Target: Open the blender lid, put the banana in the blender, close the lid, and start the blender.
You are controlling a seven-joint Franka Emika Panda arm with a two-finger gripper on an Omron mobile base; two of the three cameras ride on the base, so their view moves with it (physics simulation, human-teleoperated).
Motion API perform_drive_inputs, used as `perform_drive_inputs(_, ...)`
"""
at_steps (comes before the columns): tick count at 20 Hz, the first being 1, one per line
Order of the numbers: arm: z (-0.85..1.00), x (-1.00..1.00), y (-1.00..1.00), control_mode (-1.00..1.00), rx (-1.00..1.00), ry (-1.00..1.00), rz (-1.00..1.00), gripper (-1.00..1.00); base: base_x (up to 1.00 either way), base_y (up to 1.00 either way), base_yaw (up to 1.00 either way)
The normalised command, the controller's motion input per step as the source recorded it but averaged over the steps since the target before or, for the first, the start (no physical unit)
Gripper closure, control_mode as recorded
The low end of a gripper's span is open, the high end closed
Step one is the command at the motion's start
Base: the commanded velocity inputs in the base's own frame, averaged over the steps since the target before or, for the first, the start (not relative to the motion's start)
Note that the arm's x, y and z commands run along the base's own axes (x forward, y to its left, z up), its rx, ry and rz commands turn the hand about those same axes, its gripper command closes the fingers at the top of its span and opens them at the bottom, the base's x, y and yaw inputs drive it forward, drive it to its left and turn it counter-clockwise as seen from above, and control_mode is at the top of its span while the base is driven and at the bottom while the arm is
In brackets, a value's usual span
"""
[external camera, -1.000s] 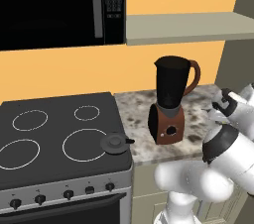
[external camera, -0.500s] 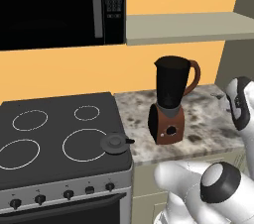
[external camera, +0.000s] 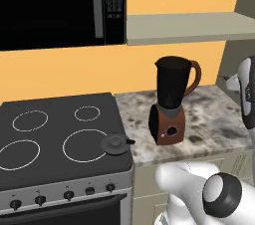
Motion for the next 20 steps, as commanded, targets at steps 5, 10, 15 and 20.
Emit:
perform_drive_inputs(5,0.8,-0.16,0.27,-1.0,0.0,-0.1,0.0,1.0,0.0,0.0,0.0)
perform_drive_inputs(10,0.4,-0.08,0.49,-1.0,0.03,-0.12,0.0,1.0,0.0,0.0,0.0)
perform_drive_inputs(15,0.03,0.0,0.8,-1.0,0.07,-0.1,0.03,1.0,0.0,0.0,0.0)
perform_drive_inputs(20,0.24,0.01,0.63,-1.0,0.09,-0.04,0.06,1.0,0.0,0.0,0.0)
